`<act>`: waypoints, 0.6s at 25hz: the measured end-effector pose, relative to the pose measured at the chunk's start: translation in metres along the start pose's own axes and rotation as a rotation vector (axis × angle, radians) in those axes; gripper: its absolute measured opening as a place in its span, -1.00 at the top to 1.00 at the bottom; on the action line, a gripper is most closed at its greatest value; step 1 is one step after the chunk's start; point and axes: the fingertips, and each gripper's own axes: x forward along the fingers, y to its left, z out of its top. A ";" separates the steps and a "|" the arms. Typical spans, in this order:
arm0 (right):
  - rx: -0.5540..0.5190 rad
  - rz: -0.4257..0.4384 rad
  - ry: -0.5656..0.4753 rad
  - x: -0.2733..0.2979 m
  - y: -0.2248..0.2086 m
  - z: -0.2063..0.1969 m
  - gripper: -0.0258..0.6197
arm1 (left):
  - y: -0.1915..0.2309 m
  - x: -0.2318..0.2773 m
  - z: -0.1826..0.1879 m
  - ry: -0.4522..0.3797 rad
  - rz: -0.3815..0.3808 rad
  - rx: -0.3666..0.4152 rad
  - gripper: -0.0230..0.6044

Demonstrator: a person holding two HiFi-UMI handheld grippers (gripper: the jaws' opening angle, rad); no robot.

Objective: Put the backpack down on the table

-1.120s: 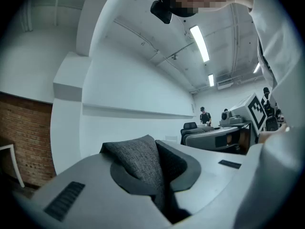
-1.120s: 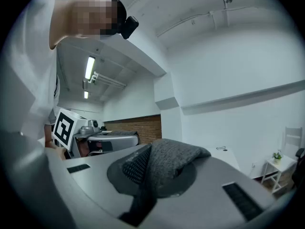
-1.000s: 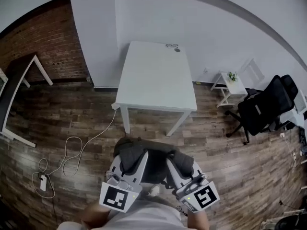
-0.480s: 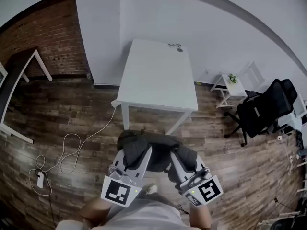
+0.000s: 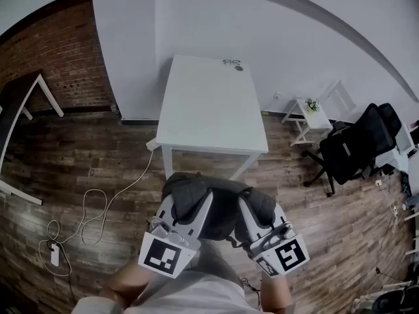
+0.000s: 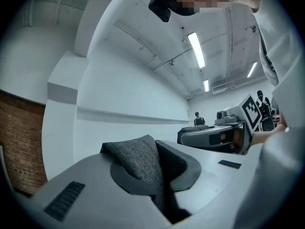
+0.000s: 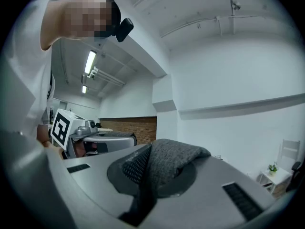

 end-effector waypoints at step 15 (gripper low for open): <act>0.007 0.217 -0.052 0.063 -0.097 0.006 0.77 | 0.051 0.102 -0.017 0.092 0.188 -0.103 0.80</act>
